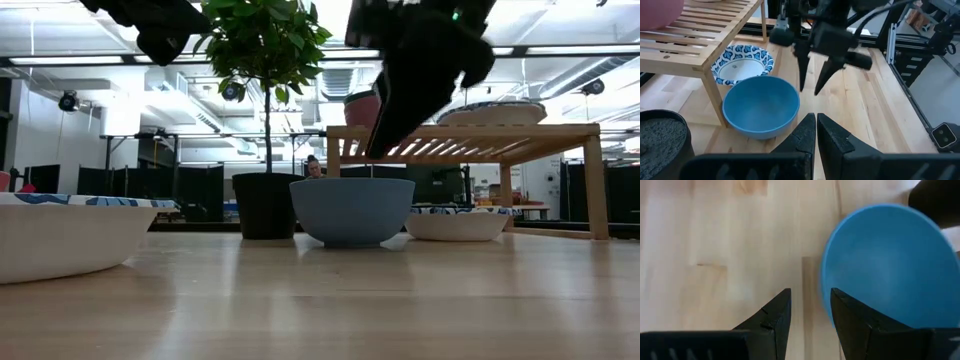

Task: Place and stack bowls onto a shelf
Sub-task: Stack the blue bowl on top of the green bowl on the shelf

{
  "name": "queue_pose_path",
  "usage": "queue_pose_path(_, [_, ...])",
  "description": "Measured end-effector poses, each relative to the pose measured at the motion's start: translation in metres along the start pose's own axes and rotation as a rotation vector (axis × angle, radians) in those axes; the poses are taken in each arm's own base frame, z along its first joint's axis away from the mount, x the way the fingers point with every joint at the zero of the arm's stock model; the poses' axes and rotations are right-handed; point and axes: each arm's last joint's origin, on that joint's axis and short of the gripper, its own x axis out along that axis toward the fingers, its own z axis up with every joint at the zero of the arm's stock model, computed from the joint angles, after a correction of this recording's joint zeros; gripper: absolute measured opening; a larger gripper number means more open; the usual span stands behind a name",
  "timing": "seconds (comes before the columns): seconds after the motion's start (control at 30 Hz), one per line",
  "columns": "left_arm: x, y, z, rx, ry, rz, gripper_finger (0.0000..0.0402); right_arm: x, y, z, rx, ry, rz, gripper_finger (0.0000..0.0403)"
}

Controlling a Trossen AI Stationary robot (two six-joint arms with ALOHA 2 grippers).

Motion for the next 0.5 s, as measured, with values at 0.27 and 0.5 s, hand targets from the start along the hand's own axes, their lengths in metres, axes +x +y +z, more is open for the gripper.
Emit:
queue_pose_path(0.27, [0.000, 0.000, 0.000, 0.000, -0.001, 0.000, 0.0000, 0.026, -0.011, -0.003, -0.011, 0.069, -0.030, 0.0128])
queue_pose_path(0.5, [0.000, 0.000, 0.001, -0.002, -0.008, -0.002, 0.0000, 0.030, -0.018, -0.003, -0.010, 0.075, -0.040, 0.0118])
